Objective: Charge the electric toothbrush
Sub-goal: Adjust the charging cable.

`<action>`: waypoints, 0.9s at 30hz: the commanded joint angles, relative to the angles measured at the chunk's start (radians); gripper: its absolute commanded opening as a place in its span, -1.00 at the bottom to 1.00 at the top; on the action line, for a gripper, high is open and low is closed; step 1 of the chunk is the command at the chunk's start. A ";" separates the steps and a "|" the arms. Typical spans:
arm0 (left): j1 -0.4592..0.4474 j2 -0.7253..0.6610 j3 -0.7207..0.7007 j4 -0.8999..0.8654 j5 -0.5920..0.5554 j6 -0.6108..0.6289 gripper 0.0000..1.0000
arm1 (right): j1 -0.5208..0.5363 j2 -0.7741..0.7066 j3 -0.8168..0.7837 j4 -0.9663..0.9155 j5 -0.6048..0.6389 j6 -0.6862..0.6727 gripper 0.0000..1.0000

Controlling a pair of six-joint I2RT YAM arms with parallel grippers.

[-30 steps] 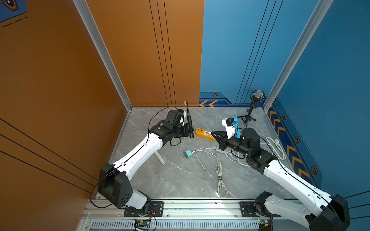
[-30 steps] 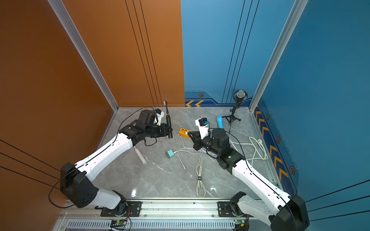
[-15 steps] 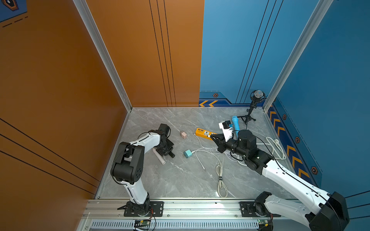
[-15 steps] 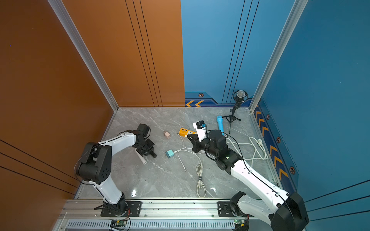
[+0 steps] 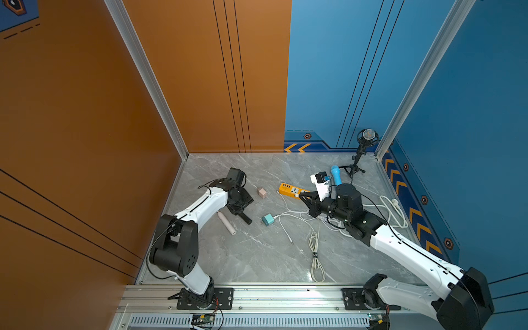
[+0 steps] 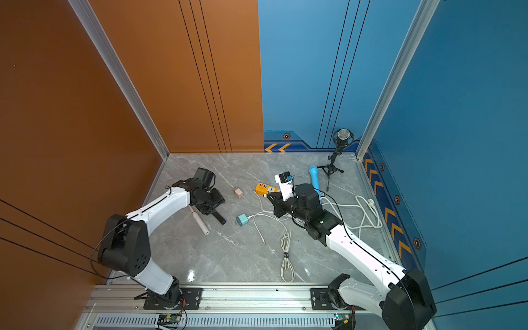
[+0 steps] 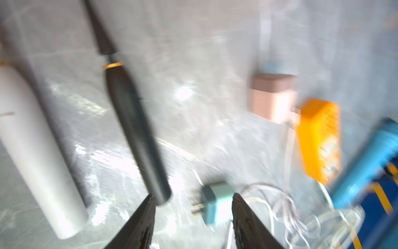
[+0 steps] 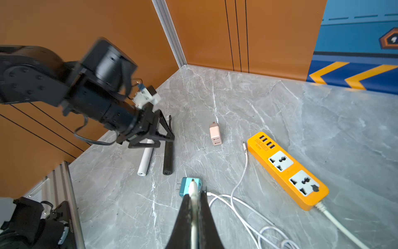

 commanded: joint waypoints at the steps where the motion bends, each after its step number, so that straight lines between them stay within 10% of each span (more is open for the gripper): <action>1: -0.020 -0.126 0.038 0.242 0.335 0.196 0.16 | -0.047 0.017 0.059 0.092 -0.125 0.166 -1.00; 7: -0.079 -0.057 0.029 0.831 0.649 -0.026 0.23 | -0.080 0.036 0.117 0.220 -0.196 0.394 -1.00; 27: -0.175 0.109 0.069 1.320 0.664 -0.420 -0.34 | -0.111 0.094 0.164 0.385 -0.166 0.638 -1.00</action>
